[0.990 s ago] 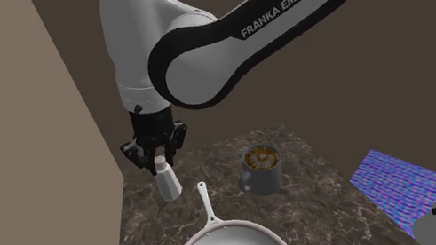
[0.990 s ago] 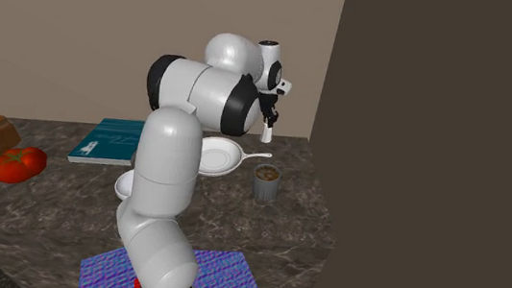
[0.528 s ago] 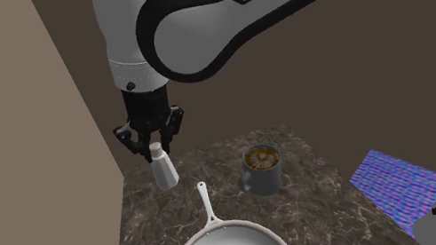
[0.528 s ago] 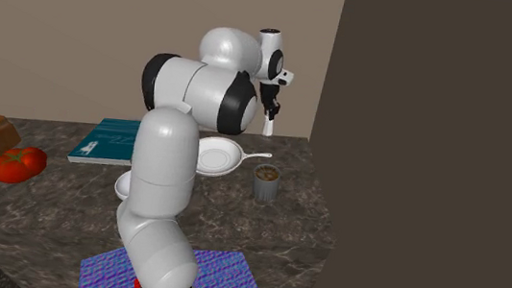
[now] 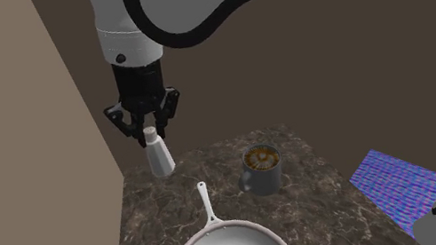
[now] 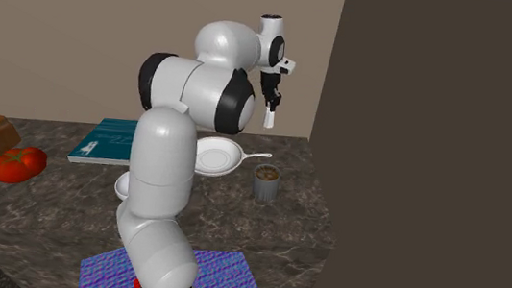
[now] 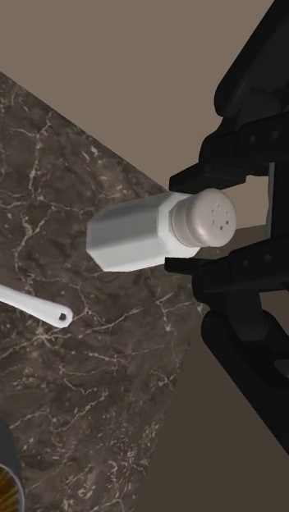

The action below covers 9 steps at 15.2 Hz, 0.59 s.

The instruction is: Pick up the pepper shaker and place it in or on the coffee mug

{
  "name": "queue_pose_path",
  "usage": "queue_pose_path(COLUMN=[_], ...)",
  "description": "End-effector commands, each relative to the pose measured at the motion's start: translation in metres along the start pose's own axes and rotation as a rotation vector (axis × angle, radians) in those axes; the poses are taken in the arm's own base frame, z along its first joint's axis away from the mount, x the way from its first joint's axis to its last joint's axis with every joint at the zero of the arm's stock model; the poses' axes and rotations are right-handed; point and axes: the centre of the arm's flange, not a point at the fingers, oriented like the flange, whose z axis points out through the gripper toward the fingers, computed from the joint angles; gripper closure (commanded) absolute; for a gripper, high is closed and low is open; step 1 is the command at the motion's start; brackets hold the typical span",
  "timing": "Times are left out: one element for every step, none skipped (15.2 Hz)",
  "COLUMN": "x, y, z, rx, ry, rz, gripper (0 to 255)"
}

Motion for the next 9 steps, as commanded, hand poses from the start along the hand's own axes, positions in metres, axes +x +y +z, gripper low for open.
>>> queue_pose_path(x=[0.002,0.002,0.003,-0.002,-0.007,-0.012,-0.018,-0.023,-0.028], y=[-0.002,-0.002,-0.003,0.009,0.020,0.032,0.043,0.055,0.066], z=[-0.010,-0.015,-0.018,-0.022,-0.026,-0.030,-0.034,-0.038,-0.042], rx=[0.000,0.000,0.000,0.000,0.000,0.000,0.000,0.000,0.000], ry=[0.000,0.000,0.000,0.000,0.000,0.000,0.000,0.000,0.000], rz=[0.000,0.000,0.000,0.000,0.000,0.000,0.000,0.000,0.000], gripper=[255,255,255,255,255,255,255,255,255])
